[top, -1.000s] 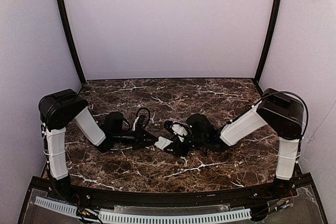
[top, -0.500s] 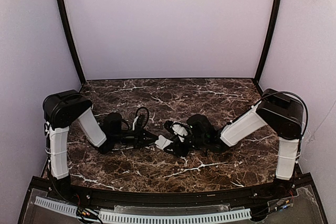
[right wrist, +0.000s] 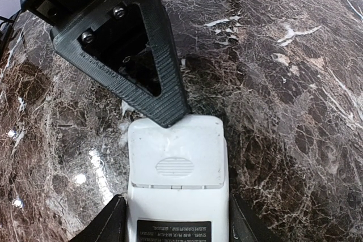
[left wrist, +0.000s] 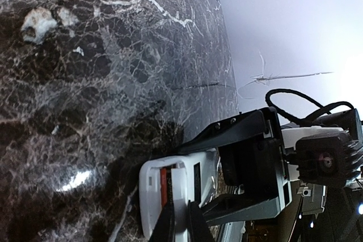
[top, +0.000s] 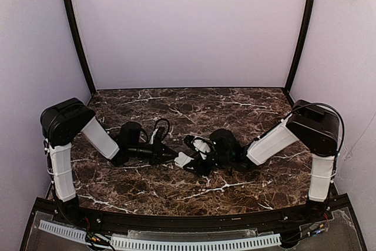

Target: Load the batteries into the remote control

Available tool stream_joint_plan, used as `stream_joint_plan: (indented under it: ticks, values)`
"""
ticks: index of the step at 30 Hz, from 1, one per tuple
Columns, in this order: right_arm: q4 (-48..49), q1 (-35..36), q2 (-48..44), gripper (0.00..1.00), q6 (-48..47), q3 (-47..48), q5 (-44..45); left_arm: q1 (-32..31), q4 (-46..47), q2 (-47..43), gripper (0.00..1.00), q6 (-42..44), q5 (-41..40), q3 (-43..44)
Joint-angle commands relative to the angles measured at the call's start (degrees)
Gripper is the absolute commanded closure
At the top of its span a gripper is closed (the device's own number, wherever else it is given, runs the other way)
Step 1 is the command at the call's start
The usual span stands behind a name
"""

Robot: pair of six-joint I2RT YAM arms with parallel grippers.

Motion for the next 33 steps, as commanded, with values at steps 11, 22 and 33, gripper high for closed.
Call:
stream_joint_plan:
  ticks: [11,22,33]
  values:
    - [-2.4,-0.8,2.2,0.59,0.4,-1.6,4.7,-0.4,-31.1,-0.8,0.9,14.0,-10.3,3.6]
    - [-2.4,-0.8,2.4,0.6,0.5,-1.5,4.8,-2.6,-39.4,-2.3,0.79,19.5,-15.0,6.6]
    - [-2.8,-0.8,2.9,0.61,0.3,-1.0,5.4,-4.6,-48.8,-2.2,0.78,24.8,-19.4,9.8]
